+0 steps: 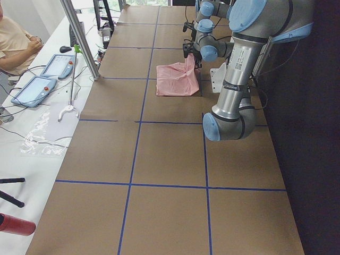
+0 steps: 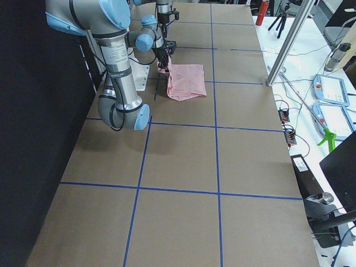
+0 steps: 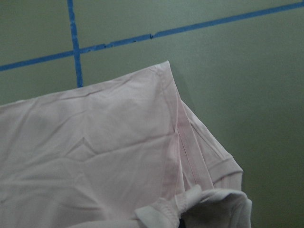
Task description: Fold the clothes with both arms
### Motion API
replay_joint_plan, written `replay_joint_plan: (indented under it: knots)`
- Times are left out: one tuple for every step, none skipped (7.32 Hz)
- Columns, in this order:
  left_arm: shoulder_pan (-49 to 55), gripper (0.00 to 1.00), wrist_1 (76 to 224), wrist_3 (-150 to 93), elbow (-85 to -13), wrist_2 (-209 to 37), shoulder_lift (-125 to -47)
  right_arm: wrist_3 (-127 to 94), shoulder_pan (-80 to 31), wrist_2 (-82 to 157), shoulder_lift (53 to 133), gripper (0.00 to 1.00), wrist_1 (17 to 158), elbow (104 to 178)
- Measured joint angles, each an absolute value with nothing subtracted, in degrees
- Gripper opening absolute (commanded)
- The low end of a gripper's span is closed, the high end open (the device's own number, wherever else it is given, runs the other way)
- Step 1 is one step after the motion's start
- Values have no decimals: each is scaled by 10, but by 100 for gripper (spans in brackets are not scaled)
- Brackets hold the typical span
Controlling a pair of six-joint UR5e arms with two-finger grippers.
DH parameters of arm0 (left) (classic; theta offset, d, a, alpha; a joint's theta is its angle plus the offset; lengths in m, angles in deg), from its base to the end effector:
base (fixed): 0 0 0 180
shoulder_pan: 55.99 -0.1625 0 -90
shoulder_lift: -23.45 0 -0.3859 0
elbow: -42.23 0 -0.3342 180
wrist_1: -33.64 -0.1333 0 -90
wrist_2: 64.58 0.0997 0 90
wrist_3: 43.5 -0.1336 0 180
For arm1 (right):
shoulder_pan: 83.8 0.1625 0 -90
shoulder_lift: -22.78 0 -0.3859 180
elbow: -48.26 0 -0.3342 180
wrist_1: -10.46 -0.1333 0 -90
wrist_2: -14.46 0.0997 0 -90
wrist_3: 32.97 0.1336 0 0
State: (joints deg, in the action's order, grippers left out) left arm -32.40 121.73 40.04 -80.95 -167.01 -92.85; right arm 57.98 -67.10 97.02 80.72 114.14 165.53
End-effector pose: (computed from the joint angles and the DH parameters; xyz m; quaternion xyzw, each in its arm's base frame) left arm 0.4203 -0.2976 0.2064 0.0325 0.4869 -0.0782 0.8693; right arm -0.4737 -0.2993 0.2234 0.1123 -0.3753 0.1660 0.9050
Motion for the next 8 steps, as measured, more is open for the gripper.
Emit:
replay_joint_plan:
  knots:
    - [-294,0,1249,375,-765,-1671,-935,566,-644,972,788,0,1116,1606]
    - [-269,0,1280,354,-720,-1671,-941,555,-623,974,771,0,1102,1563]
    - [-250,0,1317,339,-673,-1671,-947,549,-610,974,755,0,1080,1517]
    - [-240,0,1355,330,-628,-1671,-953,547,-602,974,741,0,1040,1465]
    - [-235,0,1381,322,-595,-1671,-957,543,-594,975,729,0,1001,1417]
    - [-231,0,1392,312,-575,-1671,-960,535,-584,976,723,0,977,1386]
    - [-229,0,1398,305,-562,-1671,-961,526,-577,980,720,0,967,1372]
    - [-228,0,1405,302,-553,-1671,-961,518,-571,985,720,0,963,1366]
